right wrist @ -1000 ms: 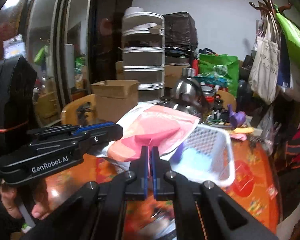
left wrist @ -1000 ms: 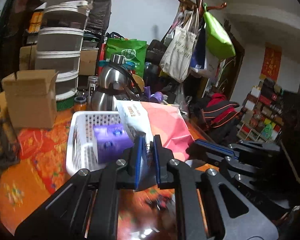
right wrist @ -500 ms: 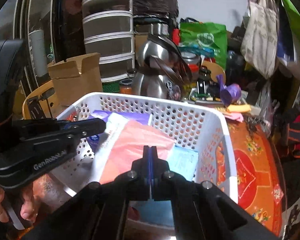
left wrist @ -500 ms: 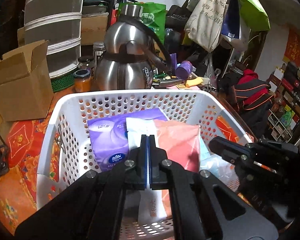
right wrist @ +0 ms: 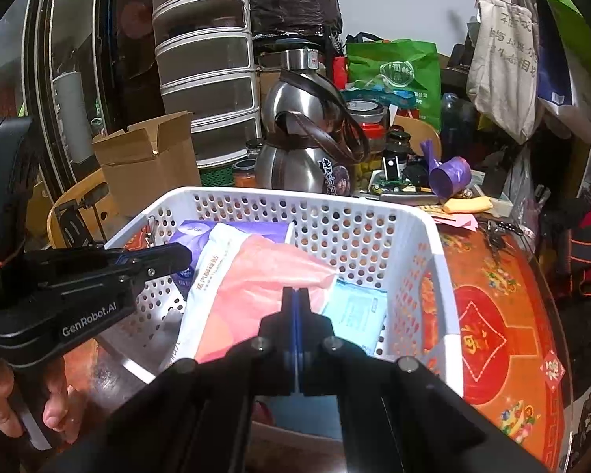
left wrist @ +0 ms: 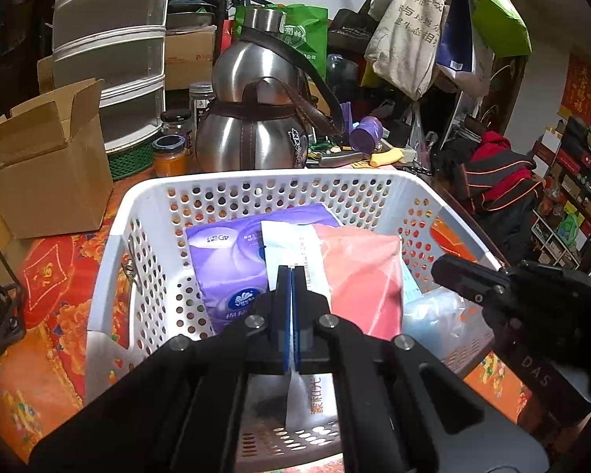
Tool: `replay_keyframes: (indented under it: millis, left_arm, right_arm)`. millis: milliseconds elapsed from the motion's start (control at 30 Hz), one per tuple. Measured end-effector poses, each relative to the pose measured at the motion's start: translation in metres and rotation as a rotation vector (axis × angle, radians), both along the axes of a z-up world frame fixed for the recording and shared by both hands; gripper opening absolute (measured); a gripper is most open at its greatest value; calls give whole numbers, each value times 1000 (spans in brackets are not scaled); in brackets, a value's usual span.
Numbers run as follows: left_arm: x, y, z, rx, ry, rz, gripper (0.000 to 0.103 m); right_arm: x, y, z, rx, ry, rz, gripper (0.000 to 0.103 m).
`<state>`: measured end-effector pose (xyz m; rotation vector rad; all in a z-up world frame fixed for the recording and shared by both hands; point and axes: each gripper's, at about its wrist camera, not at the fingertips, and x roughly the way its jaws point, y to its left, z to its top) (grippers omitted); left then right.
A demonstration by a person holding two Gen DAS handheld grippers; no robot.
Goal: Organize soft objects
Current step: 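Carry the pink envelope and white packet into the basket and open both grippers, then move both grippers back toward the white plush toy with black cable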
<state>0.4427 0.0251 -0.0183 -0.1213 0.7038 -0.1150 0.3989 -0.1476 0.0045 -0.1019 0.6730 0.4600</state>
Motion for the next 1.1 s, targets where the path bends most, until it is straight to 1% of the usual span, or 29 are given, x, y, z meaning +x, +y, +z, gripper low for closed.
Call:
replay_keyframes:
  millis: [167,200,233,267,300,333,367,400,433,467,533,600,700,833,867,933,1033,1100]
  left_arm:
    - [-7,1,2,17,-19,7,2]
    - [-9,1,3,19,-25,5,8]
    - [-11,2,4,12,-26,2,21]
    - [-14,4,5,9,-28,6,30]
    - [-17,5,6,12,-32,16,52]
    - [-24,7,8,17,-46,28,71]
    - [-30,7,11,27,-65,35,76]
    - [-37,7,13,45,-89,44,82]
    - [-45,7,17,65,-110,54,85]
    - [-50,7,19,74,-117,57,85]
    - [-62,12,22,75,-119,74,88]
    - [-74,18,24,64,-114,89,89]
    - [-95,29,23,25,-88,98,89]
    - [-139,34,19,31,-72,130,91]
    - [-151,34,16,28,-67,134,92]
    - [-174,33,6,16,-35,136,92]
    - [-201,27,-14,-7,8,121,92]
    - [-219,24,-25,11,16,122,92]
  right_arm:
    - [-3,0,1,6,-1,-7,0]
    - [-5,-1,1,5,-8,-8,0]
    - [-6,-1,2,5,-11,-8,0]
    - [-9,-1,3,8,-12,-7,1]
    - [-12,-2,4,8,-15,-7,9]
    - [-14,-2,5,6,-19,-7,16]
    - [-17,-3,6,3,-25,-7,41]
    - [-22,-4,8,3,-39,-7,63]
    - [-27,-4,10,-1,-60,-9,69]
    - [-31,-5,12,-3,-69,-8,70]
    - [-40,-9,15,13,-67,-4,72]
    - [-46,-13,17,18,-76,-10,74]
    - [-59,-28,18,61,-60,-22,75]
    - [-93,-45,17,61,-73,-41,79]
    - [-104,-50,14,62,-69,-41,81]
    - [-121,-57,8,66,-63,-45,81]
    - [-150,-71,-9,79,-33,-51,82]
    - [-170,-81,-22,100,-17,-66,82]
